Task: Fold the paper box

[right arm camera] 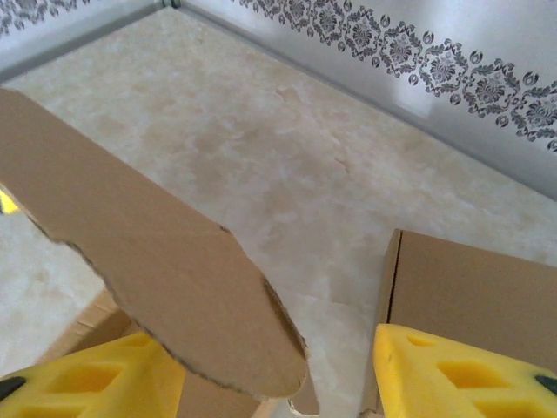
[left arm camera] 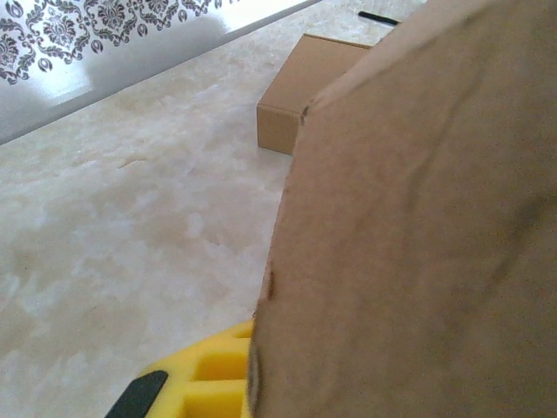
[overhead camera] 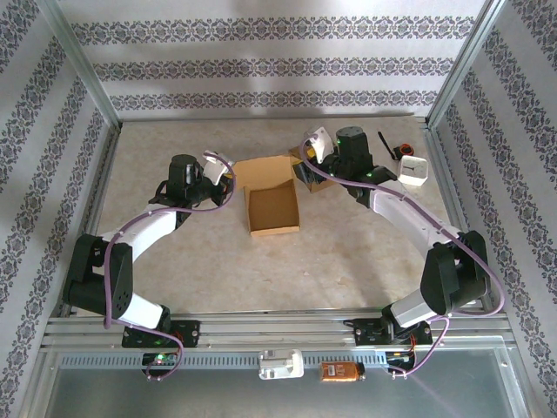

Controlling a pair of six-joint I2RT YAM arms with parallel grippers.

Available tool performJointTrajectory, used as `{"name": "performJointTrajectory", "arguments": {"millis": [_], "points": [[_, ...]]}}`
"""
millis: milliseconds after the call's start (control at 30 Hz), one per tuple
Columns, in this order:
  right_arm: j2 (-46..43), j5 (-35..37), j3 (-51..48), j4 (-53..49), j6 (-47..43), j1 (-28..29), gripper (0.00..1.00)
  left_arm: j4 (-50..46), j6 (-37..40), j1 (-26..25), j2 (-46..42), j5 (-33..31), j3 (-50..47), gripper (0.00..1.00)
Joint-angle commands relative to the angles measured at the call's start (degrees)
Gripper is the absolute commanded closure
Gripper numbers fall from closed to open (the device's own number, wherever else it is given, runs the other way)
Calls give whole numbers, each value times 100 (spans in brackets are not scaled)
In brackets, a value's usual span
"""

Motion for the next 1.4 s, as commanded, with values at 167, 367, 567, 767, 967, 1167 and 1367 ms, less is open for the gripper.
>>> {"name": "performJointTrajectory", "arguments": {"millis": [167, 367, 567, 767, 967, 1167, 1367], "points": [[291, 142, -217, 646, -217, 207, 53, 204, -321, 67, 121, 296, 236, 99], [524, 855, -198, 809, 284, 434, 71, -84, -741, 50, 213, -4, 405, 98], [806, 1987, -341, 1570, 926, 982, 85, 149, -1883, -312, 181, -941, 424, 94], [1263, 2913, 19, 2022, 2207, 1078, 88, 378, -2291, -928, 128, -2446, 592, 87], [1669, 3607, 329, 2188, 3011, 1169, 90, 905, -2653, -1354, 283, -3418, 494, 84], [1787, 3910, 106, 2750, 3330, 1276, 93, 1539, -2752, -1605, 360, -3537, 155, 83], [1707, 4202, -585, 3559, 3293, 1462, 93, 1779, -2986, -1781, 544, -3658, -288, 83]]}}
